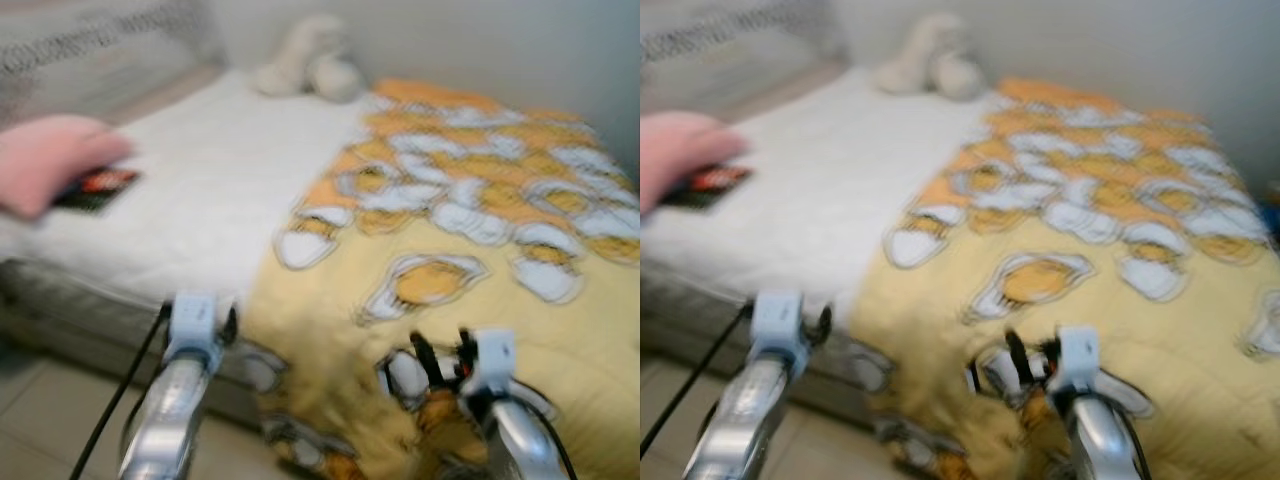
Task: Clean up the room
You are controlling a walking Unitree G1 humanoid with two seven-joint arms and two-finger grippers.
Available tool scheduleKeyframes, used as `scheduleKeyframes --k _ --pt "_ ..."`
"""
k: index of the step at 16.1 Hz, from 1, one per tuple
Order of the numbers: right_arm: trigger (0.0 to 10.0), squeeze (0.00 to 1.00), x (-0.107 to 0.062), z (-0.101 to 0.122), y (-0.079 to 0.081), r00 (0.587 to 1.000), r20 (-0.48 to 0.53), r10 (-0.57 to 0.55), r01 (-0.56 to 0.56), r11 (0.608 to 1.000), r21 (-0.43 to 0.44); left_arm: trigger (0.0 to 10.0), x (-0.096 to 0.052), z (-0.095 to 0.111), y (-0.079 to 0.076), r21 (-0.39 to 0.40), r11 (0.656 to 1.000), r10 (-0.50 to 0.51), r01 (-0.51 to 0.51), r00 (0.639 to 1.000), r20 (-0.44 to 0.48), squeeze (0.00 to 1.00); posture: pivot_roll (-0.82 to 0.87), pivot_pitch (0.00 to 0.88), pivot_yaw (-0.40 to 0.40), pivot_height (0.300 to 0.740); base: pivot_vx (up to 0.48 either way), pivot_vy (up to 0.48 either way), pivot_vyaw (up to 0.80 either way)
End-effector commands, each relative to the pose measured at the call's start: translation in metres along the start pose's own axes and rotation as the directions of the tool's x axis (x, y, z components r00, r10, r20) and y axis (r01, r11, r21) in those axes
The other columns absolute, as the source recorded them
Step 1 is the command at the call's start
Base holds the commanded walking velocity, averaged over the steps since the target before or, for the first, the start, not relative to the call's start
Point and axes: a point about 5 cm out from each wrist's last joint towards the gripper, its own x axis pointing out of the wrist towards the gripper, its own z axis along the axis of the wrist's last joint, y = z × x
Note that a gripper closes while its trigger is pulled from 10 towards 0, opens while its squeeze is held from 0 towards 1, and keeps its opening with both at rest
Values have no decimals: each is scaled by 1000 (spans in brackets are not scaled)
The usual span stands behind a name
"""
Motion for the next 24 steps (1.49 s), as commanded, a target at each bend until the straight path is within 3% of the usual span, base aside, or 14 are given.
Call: scheduleKeyframes --k 1,4,7,10,13,16,18,22,24 --pt "10000 0 4 -4 7 1000 -15 -1 1 1000 16 10000 6 7 3 5 1000 21 -21 999 27 0 149 0 27 740 0 0 0" --pt "10000 0 10 1 5 998 15 -61 60 997 56 10000 7 13 5 12 999 49 -49 999 20 0 150 0 39 740 0 -160 0" --pt "10000 0 11 0 7 999 1 -48 48 997 66 10000 7 13 1 18 998 53 -53 998 15 0 148 0 42 740 0 0 550" --pt "10000 0 11 -1 10 999 -4 -31 32 998 61 10000 9 8 -2 102 994 34 -33 999 -10 0 142 0 45 740 0 0 515" --pt "10000 0 10 -3 8 1000 -9 -27 27 998 63 10000 11 6 -1 96 994 53 -50 998 -33 0 142 0 47 740 0 0 513" --pt "10000 0 10 -4 6 1000 -15 -20 21 997 68 10000 12 12 -1 89 995 41 -42 999 9 0 145 0 49 740 0 0 513" --pt "10000 0 11 -5 8 1000 -21 1 0 998 64 10000 12 18 -3 -5 1000 20 -20 999 29 0 145 0 48 740 225 0 513" --pt "10000 0 12 -8 9 999 -40 22 -20 998 61 10000 11 22 -8 35 999 25 -27 998 57 0 149 0 44 740 307 368 513" --pt "10000 0 16 1 2 1000 -15 1 0 999 53 10000 10 19 -7 28 1000 7 -9 998 59 0 142 0 41 740 354 191 513"
